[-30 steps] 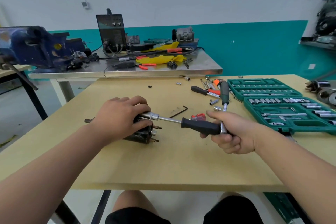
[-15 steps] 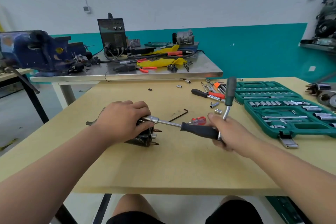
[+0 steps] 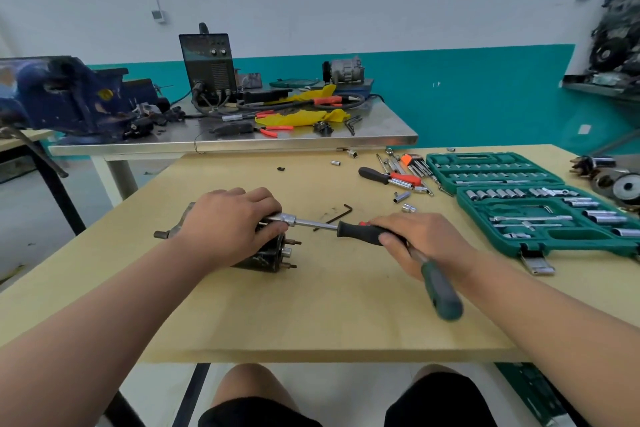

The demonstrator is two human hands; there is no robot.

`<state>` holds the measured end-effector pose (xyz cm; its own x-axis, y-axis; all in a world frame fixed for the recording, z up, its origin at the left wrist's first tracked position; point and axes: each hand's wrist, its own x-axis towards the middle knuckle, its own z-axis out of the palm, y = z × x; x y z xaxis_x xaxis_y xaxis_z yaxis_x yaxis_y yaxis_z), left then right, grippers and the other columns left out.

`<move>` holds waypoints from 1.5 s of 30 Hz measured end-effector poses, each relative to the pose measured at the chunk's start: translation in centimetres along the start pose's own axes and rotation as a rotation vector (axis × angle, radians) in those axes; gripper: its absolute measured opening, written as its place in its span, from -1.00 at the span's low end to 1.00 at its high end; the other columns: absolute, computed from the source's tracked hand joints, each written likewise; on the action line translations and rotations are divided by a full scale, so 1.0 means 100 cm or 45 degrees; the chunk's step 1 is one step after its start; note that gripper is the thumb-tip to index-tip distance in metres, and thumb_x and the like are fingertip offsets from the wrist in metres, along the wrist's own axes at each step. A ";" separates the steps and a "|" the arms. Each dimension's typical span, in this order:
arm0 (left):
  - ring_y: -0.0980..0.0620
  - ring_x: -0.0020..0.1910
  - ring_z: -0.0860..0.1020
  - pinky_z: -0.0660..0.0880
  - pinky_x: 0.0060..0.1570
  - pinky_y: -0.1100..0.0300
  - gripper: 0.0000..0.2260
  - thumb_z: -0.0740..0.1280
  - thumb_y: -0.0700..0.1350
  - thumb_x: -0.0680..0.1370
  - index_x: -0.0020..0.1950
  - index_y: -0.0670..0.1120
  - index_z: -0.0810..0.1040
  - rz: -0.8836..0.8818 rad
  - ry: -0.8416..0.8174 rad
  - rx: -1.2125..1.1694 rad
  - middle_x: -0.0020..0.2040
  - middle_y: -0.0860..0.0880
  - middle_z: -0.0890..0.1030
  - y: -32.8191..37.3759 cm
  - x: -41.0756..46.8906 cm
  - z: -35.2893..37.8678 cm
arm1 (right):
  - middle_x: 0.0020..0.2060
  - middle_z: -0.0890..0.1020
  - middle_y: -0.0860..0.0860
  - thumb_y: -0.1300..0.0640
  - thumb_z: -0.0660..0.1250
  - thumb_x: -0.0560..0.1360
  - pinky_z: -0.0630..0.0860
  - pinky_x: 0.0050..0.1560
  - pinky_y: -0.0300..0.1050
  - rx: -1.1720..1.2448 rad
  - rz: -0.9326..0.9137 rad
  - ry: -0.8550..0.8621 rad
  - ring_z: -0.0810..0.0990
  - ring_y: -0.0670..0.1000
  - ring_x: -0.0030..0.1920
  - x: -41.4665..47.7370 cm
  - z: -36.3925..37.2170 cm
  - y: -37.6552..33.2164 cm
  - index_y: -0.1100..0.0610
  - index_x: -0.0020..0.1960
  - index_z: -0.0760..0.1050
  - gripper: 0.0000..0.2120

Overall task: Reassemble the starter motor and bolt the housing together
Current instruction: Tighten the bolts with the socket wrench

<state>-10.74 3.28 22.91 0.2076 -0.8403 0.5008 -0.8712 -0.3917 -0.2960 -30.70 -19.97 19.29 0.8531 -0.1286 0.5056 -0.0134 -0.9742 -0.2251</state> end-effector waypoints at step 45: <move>-0.08 0.01 0.57 0.55 0.05 -0.11 -0.60 0.40 0.23 0.27 0.09 0.26 0.50 -1.351 0.006 -1.287 0.14 0.03 0.53 -0.082 -0.039 0.006 | -0.36 0.53 0.03 -0.04 0.15 0.58 0.45 -0.35 -0.14 -0.297 0.725 -0.440 0.53 -0.01 -0.32 0.085 0.002 0.024 0.16 -0.07 0.57 -0.67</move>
<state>-4.14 9.49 22.88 0.9367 -0.3293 0.1188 -0.2485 -0.3865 0.8882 -23.40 -23.32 22.88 0.7965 -0.6016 0.0605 -0.5853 -0.7923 -0.1721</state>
